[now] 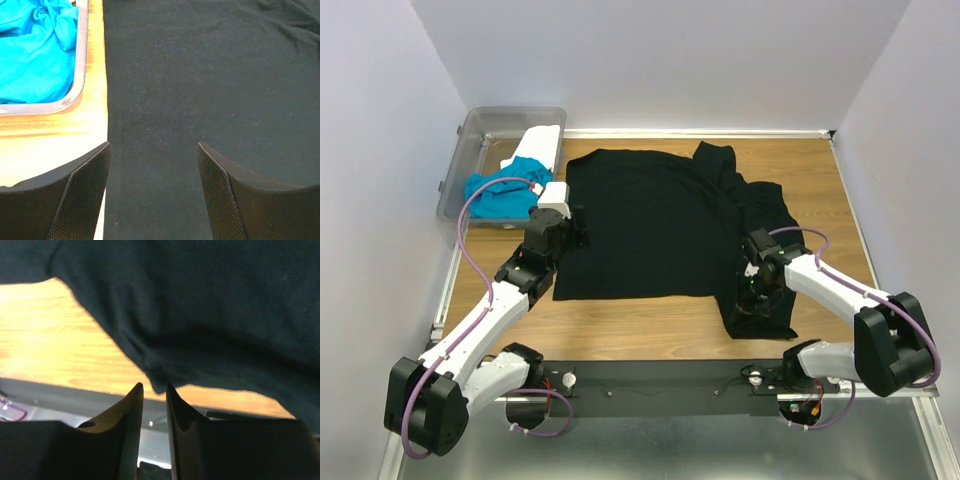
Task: Fold and stack the t-shirts
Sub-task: Flatten the tshirt out
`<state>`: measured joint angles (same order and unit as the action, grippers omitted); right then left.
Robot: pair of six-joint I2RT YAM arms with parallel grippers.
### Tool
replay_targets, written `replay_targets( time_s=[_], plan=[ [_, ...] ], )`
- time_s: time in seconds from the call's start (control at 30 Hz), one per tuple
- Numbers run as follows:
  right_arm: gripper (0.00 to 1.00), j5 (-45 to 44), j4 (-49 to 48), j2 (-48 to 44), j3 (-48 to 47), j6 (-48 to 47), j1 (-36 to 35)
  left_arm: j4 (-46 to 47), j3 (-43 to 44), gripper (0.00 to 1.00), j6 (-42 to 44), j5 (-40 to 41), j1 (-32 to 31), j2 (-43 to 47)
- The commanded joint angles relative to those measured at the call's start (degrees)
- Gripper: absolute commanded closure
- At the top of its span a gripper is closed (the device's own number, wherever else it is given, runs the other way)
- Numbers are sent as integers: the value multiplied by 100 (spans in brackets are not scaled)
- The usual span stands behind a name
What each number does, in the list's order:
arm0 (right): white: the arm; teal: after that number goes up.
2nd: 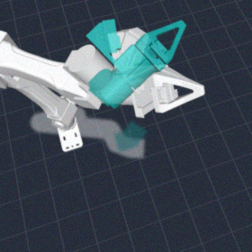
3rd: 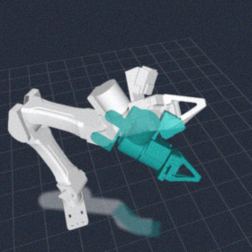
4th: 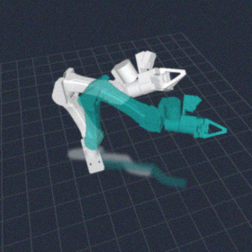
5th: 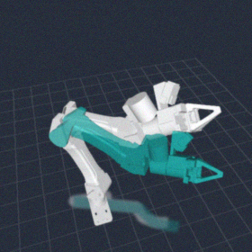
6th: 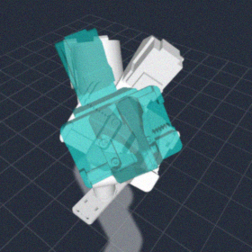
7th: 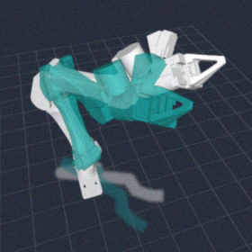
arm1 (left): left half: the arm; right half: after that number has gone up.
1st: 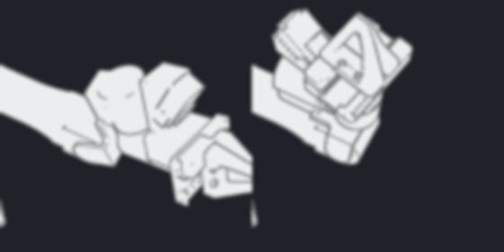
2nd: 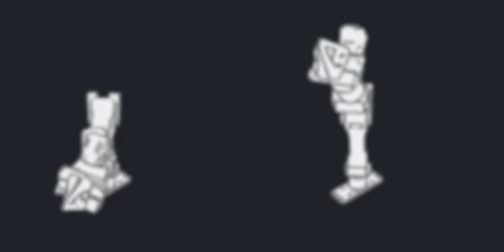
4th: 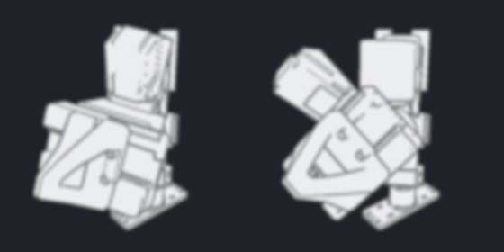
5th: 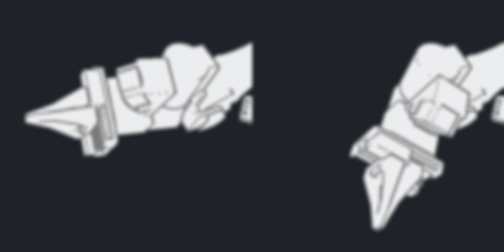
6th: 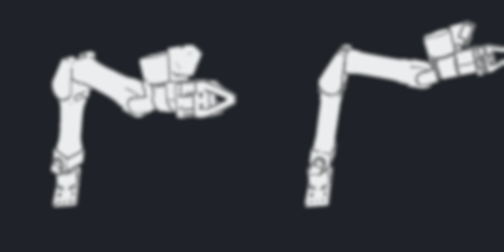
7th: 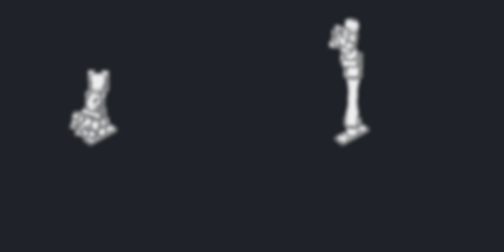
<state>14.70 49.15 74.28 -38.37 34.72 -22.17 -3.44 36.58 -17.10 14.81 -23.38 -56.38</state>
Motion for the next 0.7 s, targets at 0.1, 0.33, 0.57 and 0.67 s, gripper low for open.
replay_targets(
  time_s=[0.1, 0.33, 0.57, 0.67],
  plan=[
    [73, -292, -950, 33, 488, 667, -418, 151, -37, 23, 32, -22, 0, -31],
    [73, -248, -1153, 385, 331, 1150, -1077, 160, -37, 23, 32, -31, 0, -13],
    [73, -231, -1293, 1052, -222, 1476, -1711, 186, -54, 23, 23, -136, 0, -22],
    [71, -152, -1285, 1211, -478, 1459, -1913, 195, -54, 23, 32, -171, 0, -31]
  ],
)
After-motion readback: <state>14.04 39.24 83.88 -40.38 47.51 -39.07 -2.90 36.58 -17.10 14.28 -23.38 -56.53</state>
